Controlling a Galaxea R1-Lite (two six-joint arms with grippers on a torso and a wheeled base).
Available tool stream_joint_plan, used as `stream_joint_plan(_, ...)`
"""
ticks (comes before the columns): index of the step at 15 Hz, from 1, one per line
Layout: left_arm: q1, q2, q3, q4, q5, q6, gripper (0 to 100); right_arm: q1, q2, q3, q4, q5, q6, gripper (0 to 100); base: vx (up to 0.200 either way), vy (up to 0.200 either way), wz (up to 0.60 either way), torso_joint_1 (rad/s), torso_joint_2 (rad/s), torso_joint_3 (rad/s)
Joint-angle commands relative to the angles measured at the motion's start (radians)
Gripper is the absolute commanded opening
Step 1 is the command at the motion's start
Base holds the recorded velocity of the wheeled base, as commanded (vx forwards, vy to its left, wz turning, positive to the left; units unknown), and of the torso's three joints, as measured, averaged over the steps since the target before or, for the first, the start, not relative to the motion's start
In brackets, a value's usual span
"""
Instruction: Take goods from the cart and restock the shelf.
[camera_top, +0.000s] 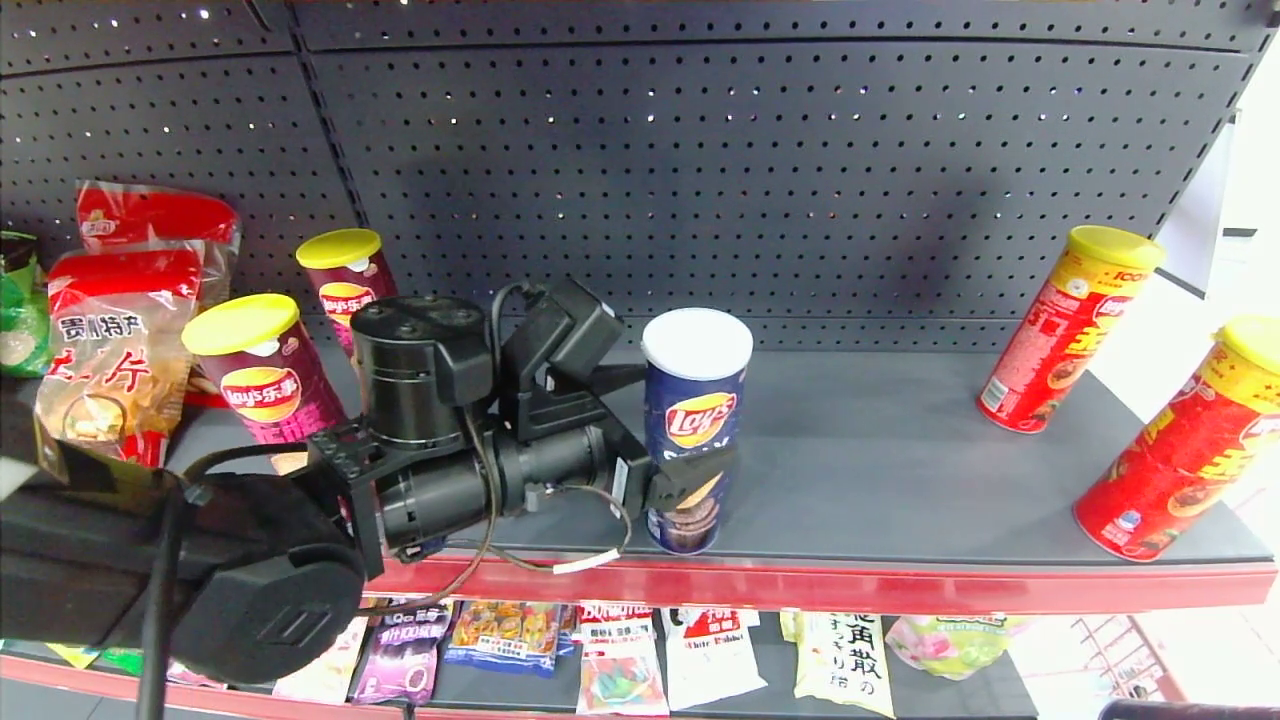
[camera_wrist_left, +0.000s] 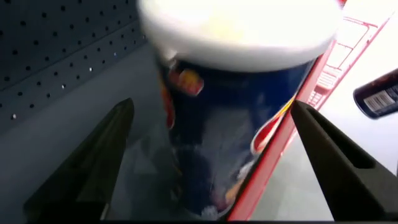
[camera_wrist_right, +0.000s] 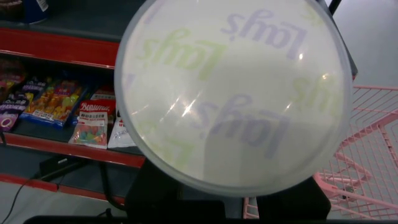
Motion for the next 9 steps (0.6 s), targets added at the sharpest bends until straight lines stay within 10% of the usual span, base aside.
stream_joint_plan(1, 0.000, -0.075, 0.086, 0.000, -0.003, 0.000, 100, 0.000, 0.000, 0.000, 0.000, 0.000, -0.001, 0, 0.000, 0.000, 0.00, 0.000, 0.00, 0.000)
stream_joint_plan(9, 0.044, -0.458, 0.429, 0.011, 0.092, 0.002, 100, -0.001, 0.000, 0.000, 0.000, 0.008, -0.005, 0, 0.000, 0.000, 0.00, 0.000, 0.00, 0.000)
